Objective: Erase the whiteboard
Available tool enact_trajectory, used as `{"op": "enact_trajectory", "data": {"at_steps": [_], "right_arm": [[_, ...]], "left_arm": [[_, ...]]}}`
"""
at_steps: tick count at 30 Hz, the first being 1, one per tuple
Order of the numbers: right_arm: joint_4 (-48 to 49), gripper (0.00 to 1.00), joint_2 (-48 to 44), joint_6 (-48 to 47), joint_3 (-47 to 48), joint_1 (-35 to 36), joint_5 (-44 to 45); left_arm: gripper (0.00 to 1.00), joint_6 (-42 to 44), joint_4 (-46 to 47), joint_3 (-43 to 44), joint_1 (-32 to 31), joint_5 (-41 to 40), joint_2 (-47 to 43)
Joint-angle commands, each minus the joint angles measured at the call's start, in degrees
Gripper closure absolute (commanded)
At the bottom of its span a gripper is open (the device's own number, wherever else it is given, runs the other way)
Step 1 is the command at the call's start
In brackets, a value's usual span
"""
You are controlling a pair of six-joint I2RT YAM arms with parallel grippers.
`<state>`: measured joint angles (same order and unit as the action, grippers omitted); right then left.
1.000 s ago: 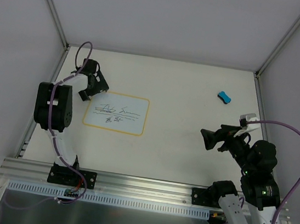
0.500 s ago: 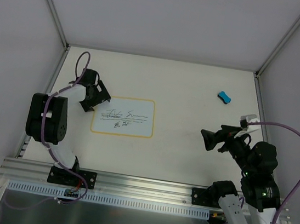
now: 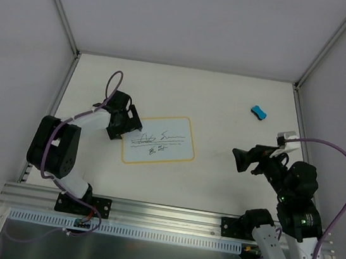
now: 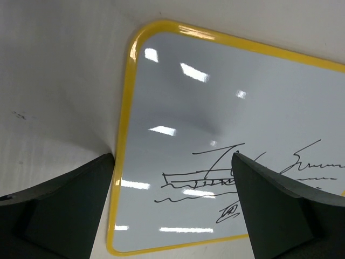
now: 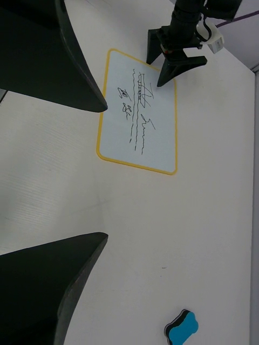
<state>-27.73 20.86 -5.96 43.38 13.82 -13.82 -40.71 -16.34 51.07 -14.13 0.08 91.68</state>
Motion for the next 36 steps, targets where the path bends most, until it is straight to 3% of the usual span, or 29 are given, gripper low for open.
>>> {"op": "enact_trajectory", "data": {"at_steps": [1, 11, 16, 21, 27, 36], "right_arm": [[-0.2, 0.01, 2.0, 2.3, 0.3, 0.3, 4.3], [-1.1, 0.01, 12.3, 11.2, 0.3, 0.3, 12.7], [2.0, 0.01, 16.6, 9.0, -0.5, 0.2, 18.4], [2.0, 0.01, 27.4, 4.4, 4.8, -0.5, 20.3], [2.2, 0.01, 43.4, 1.2, 13.7, -9.2, 15.6], [6.9, 0.01, 67.4, -5.3, 27.2, -13.3, 14.7]], "left_arm": [[0.06, -2.9, -3.3, -3.4, -2.7, 1.7, -1.2], [0.06, -6.1, -3.3, -5.9, -11.2, 1.4, -4.8], [0.05, -8.6, -3.1, -5.9, -16.3, 0.7, -4.8], [0.03, -8.5, -3.0, -4.8, -19.7, 1.2, -4.8], [0.02, -4.1, -3.3, -2.9, -18.5, 0.9, -11.0], [0.01, 8.9, -9.6, 2.9, -6.3, 2.6, -17.1]]}}
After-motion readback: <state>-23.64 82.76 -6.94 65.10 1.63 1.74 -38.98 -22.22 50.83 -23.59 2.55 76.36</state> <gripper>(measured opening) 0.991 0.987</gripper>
